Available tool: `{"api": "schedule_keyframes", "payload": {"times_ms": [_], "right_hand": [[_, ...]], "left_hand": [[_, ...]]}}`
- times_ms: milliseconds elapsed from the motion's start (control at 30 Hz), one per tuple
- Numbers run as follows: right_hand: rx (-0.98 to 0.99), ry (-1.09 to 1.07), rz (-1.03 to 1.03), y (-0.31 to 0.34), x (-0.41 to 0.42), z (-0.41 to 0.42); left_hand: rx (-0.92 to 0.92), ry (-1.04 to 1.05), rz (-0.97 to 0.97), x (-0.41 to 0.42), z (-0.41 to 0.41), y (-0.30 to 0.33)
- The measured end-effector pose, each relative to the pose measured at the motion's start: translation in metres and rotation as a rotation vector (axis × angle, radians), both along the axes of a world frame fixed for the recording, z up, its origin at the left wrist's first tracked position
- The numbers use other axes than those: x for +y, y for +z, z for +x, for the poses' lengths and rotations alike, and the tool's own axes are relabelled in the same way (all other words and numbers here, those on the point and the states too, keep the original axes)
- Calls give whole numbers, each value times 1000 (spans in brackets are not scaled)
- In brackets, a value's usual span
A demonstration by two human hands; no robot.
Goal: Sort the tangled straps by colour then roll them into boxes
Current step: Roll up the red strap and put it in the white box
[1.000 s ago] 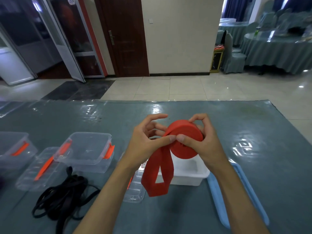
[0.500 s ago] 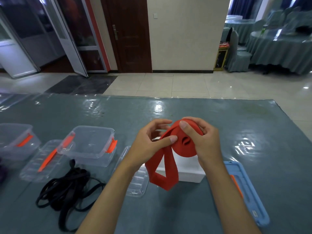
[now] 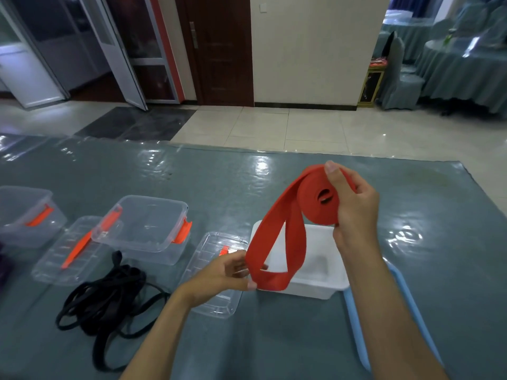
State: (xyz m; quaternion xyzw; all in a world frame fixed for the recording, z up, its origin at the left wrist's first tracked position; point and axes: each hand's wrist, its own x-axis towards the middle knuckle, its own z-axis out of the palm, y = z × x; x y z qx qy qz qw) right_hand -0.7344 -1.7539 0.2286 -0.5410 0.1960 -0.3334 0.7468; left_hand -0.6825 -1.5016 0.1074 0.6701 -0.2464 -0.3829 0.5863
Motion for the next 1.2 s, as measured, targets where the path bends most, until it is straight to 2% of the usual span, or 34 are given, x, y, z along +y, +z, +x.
{"api": "schedule_keyframes", "payload": {"times_ms": [167,300,467,600,667,800,967,1033,1200], "right_hand": [[50,-119,163,-13,-26,21],[74,-144,162,-25,-42,30],[88,-150,120,-38,-43,34],[56,-162,99,-39,-41,33],[47,-163,37,-38,-40,31],[23,-118,-56,-34,-35,18],[3,-40,-236,-17,-27,-3],[-8,11,-327,-9,-21,-13],[-46,89,-398,1,-7,-29]], "left_hand": [[158,-16,-90,15,21,-28],[170,117,-86,19,32,-35],[83,487,-136,11,48,-36],[-154,806,-2,4,58,-35],[-281,870,69,5,60,-36],[-431,778,185,10,55,-34],[-351,593,266,18,37,-14],[-408,500,305,11,27,11],[-570,334,-30,-49,-4,114]]}}
